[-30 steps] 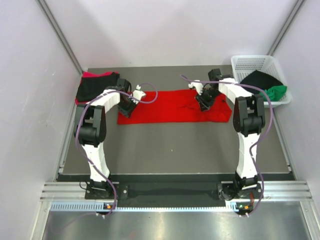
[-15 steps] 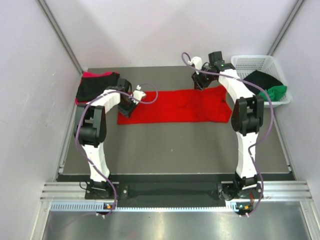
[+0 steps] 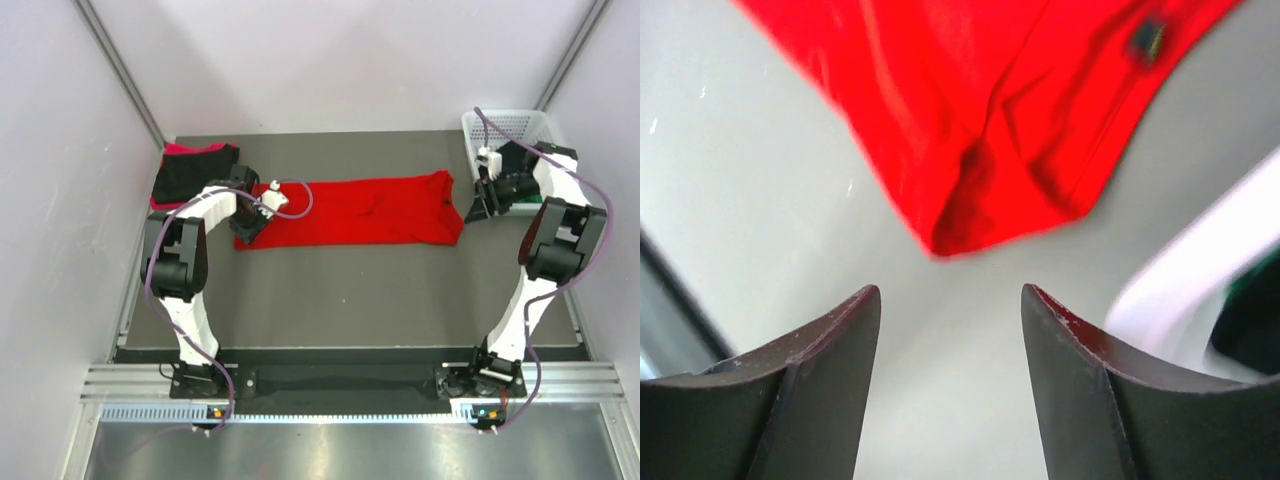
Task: Fold and stack the t-shirts
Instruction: Fold the tshirt
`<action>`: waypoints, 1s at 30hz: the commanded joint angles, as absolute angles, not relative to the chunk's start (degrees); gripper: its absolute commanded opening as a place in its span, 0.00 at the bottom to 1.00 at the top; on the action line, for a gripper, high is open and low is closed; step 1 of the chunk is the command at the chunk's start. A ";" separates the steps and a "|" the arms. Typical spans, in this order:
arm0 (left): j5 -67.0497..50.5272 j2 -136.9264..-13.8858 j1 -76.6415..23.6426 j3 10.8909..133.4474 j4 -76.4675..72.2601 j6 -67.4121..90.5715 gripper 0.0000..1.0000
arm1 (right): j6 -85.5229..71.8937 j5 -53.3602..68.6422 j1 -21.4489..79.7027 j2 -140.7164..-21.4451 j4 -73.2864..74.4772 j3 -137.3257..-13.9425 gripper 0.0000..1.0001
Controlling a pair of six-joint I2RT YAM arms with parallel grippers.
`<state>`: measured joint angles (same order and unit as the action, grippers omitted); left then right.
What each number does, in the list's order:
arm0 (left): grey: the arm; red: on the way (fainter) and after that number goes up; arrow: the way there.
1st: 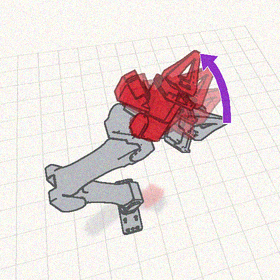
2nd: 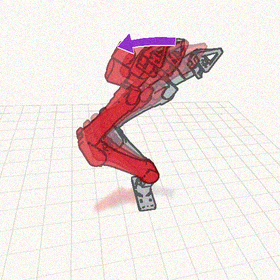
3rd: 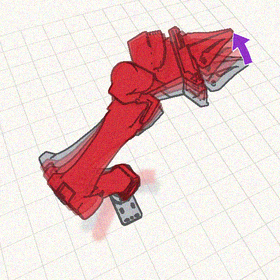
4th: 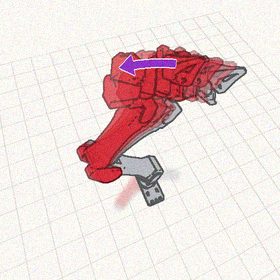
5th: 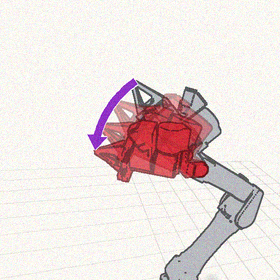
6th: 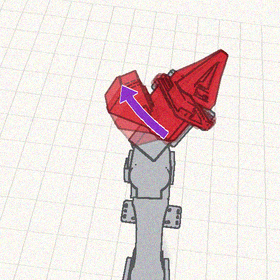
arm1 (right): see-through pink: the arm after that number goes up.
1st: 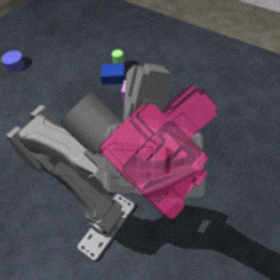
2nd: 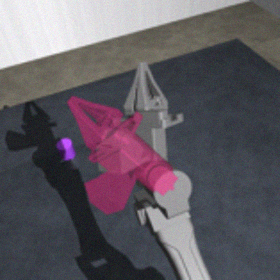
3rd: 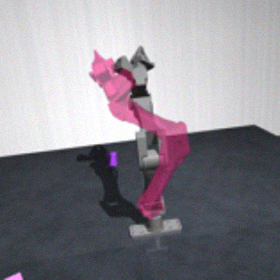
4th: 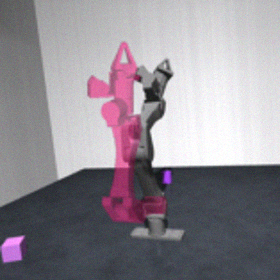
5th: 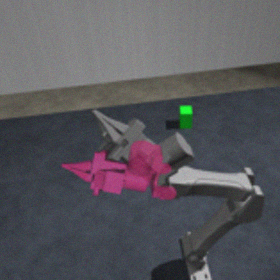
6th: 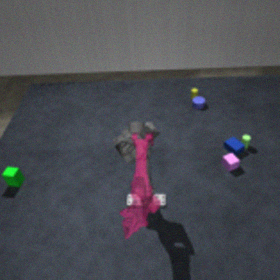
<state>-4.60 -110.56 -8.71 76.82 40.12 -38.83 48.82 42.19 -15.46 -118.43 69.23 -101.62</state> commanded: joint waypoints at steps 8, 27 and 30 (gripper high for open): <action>-3.69 -114.52 -8.17 82.35 40.52 -38.85 0.29 | 61.26 49.13 -16.00 -121.46 83.14 -100.72 0.64; -1.50 -116.81 -8.09 84.20 39.81 -39.11 0.29 | 52.91 35.77 -6.59 -117.60 65.83 -91.76 0.57; -1.14 -116.81 -8.00 84.11 39.90 -39.64 0.29 | 52.82 34.11 -6.59 -116.98 64.87 -91.76 0.57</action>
